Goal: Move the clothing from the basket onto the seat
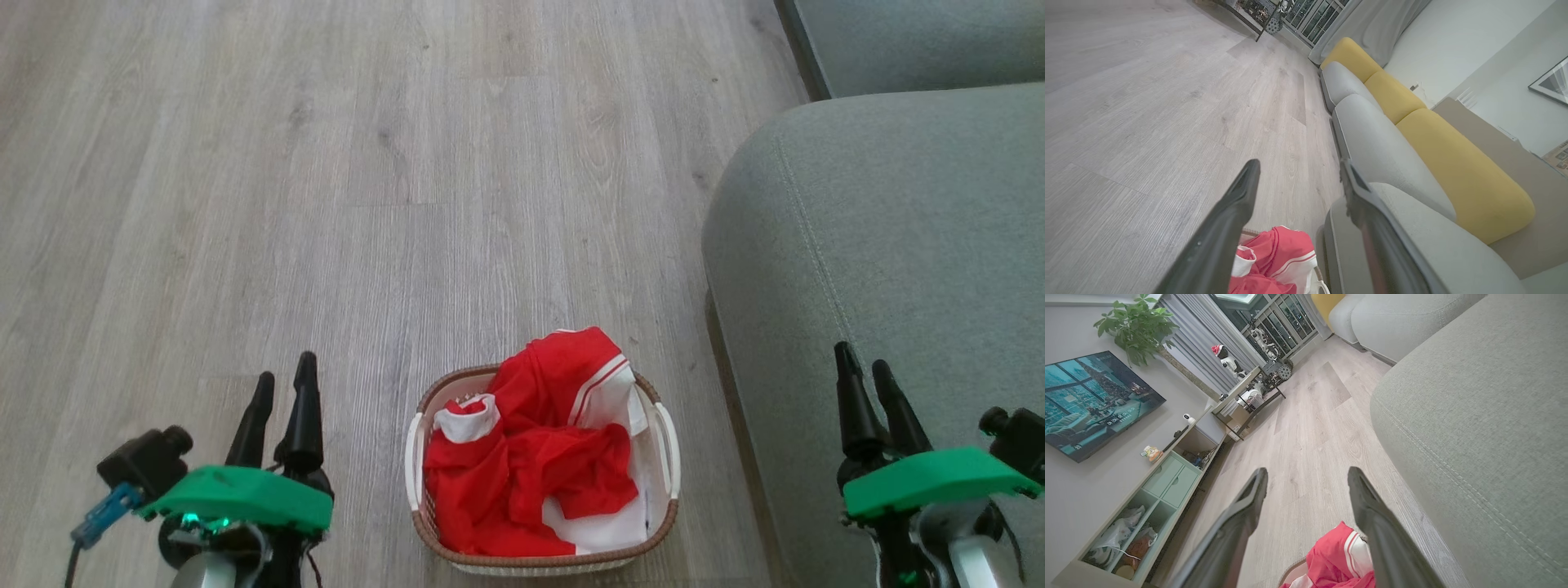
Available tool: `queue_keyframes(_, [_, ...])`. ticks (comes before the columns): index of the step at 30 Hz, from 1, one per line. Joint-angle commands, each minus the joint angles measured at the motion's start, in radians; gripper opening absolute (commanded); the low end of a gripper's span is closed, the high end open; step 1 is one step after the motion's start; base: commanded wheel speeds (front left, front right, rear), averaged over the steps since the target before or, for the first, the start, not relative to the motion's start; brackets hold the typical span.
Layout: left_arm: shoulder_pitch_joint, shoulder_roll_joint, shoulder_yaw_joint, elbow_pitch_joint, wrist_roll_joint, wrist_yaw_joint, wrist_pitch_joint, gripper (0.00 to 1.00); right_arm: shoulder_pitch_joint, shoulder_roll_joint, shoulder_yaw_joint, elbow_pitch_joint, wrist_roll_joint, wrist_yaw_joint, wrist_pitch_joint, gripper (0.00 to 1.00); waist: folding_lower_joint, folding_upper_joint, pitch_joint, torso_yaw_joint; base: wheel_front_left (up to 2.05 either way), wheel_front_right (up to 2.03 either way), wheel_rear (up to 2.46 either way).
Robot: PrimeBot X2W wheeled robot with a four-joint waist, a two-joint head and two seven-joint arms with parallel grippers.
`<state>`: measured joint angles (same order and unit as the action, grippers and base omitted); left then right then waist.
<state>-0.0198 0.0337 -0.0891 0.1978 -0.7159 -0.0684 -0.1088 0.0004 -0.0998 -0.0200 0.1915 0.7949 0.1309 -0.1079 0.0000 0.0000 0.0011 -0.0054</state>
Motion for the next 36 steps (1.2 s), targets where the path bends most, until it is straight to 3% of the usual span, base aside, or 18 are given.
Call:
queue_keyframes(1, [-0.057, 0.014, 0.009, -0.035, 0.037, 0.008, -0.017, 1.00, -0.025, -0.024, 0.018, -0.034, -0.033, 0.000, -0.016, 1.00, 0.0000, 0.0000, -0.001, 0.000, 0.00, 0.00, 0.00])
queue_keyframes(36, [-0.073, 0.016, -0.051, -0.049, 0.436, 0.042, -0.116, 1.00, -0.019, -0.048, 0.070, -0.056, -0.388, 0.000, -0.117, 1.00, 0.0000, 0.0000, -0.008, -0.005, 0.00, 0.00, 0.00])
